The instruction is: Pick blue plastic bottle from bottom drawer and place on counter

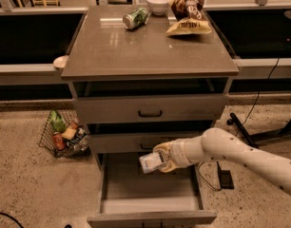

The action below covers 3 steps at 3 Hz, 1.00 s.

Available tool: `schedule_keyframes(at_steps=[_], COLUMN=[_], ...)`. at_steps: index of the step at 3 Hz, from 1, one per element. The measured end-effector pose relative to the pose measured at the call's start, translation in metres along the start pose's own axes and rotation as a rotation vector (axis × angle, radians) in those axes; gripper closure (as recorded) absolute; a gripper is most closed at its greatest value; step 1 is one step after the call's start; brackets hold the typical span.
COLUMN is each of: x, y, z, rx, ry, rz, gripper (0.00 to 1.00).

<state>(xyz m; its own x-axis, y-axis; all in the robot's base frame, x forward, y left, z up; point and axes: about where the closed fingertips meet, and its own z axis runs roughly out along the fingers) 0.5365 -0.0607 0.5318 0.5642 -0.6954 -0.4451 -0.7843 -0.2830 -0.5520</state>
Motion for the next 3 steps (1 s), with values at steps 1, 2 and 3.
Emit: schedule_keyframes(at_steps=[1, 2, 3], x=[-0.039, -0.072, -0.078], y=[-0.039, -0.074, -0.08], z=[-0.055, -0.097, -0.103], rx=[0.061, 0.081, 0.083], ry=[0.03, 0.079, 0.089], rz=[-0.169, -0.329, -0.355], gripper=[1.0, 1.0, 1.0])
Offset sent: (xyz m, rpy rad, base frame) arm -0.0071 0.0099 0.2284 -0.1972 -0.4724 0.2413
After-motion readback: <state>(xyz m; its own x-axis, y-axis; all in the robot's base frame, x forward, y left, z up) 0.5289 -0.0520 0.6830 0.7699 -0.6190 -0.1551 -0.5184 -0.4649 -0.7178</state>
